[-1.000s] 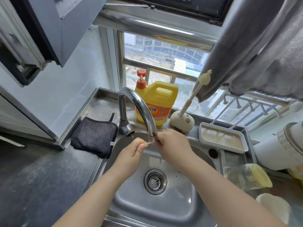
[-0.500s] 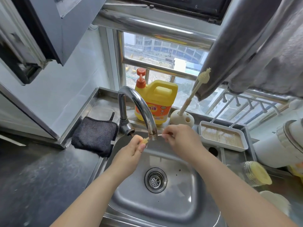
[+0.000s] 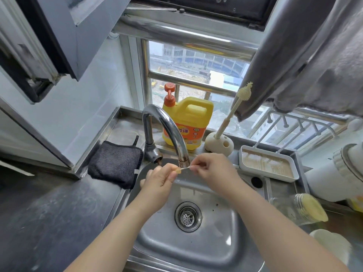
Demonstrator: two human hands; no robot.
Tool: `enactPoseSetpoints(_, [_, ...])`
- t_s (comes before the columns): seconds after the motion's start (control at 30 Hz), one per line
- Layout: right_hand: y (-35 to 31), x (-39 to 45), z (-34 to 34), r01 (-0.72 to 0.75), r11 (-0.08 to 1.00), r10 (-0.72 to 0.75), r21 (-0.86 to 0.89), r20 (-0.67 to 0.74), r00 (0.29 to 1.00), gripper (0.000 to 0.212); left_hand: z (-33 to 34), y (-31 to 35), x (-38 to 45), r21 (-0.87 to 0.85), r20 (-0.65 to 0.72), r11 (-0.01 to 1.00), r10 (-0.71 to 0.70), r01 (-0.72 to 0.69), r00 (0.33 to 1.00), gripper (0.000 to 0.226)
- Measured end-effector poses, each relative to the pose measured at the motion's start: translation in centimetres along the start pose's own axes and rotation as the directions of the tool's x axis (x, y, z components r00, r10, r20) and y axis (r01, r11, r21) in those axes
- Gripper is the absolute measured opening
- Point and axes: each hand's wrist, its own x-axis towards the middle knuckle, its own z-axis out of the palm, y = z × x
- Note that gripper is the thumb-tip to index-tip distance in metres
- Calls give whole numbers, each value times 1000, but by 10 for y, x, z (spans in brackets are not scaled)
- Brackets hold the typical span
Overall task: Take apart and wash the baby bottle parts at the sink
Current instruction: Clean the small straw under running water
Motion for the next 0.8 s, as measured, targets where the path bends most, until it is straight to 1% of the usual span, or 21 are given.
enactPoseSetpoints(0.07, [2, 1, -2, -4, 1000, 4, 18, -24, 1000, 16, -1, -2, 2, -59, -17, 998, 31, -32, 999, 18])
enactPoseSetpoints(0.1, [-1, 0, 1, 11, 1000, -11, 6, -7, 1000, 15, 0, -1, 3, -72, -16, 997, 40, -41, 999, 19])
enactPoseSetpoints(0.17, [-7, -4, 9, 48, 998, -47, -41, 31, 998, 11, 4, 0, 2, -43, 14, 998, 39, -38, 999, 22])
enactPoseSetpoints(0.23, [-4, -5, 6, 33, 999, -32, -28, 37, 999, 15, 3, -7, 2, -37, 22, 999, 39, -38, 999, 29])
enactPoseSetpoints(0.3, [4, -1, -2, -8, 999, 8, 52, -12, 1000, 21, -2, -13, 3, -130, 3, 991, 34, -33, 999, 32])
enactPoseSetpoints(0.37, [3, -1, -3, -3, 999, 4, 46, -26, 1000, 17, -2, -9, 4, -207, 19, 978, 40, -35, 999, 25])
enactPoseSetpoints(0.47, [-4, -5, 9, 48, 995, -45, -85, 37, 998, 9, 3, -2, 2, -197, 70, 978, 80, -65, 994, 16])
enactPoseSetpoints(0.5, [-3, -6, 8, 35, 995, -32, -93, 36, 999, 9, 2, -2, 1, -202, 72, 977, 81, -65, 994, 16])
enactPoseSetpoints(0.6, [10, -1, -3, -50, 999, 50, 2, -32, 998, 12, -3, -4, 0, -182, 28, 983, 37, -31, 999, 12])
enactPoseSetpoints(0.7, [7, -3, -2, -19, 998, 17, -60, -38, 999, 12, 0, -2, -2, -128, 62, 992, -4, 12, 998, 9])
enactPoseSetpoints(0.77, [6, -6, 0, 2, 995, -4, -95, -18, 1000, 13, 2, -2, -4, -135, 114, 991, 0, 16, 994, 11])
enactPoseSetpoints(0.8, [9, -6, -3, -15, 996, 14, -94, -8, 1000, 13, 1, -3, -6, -148, 123, 989, 3, 15, 992, 14])
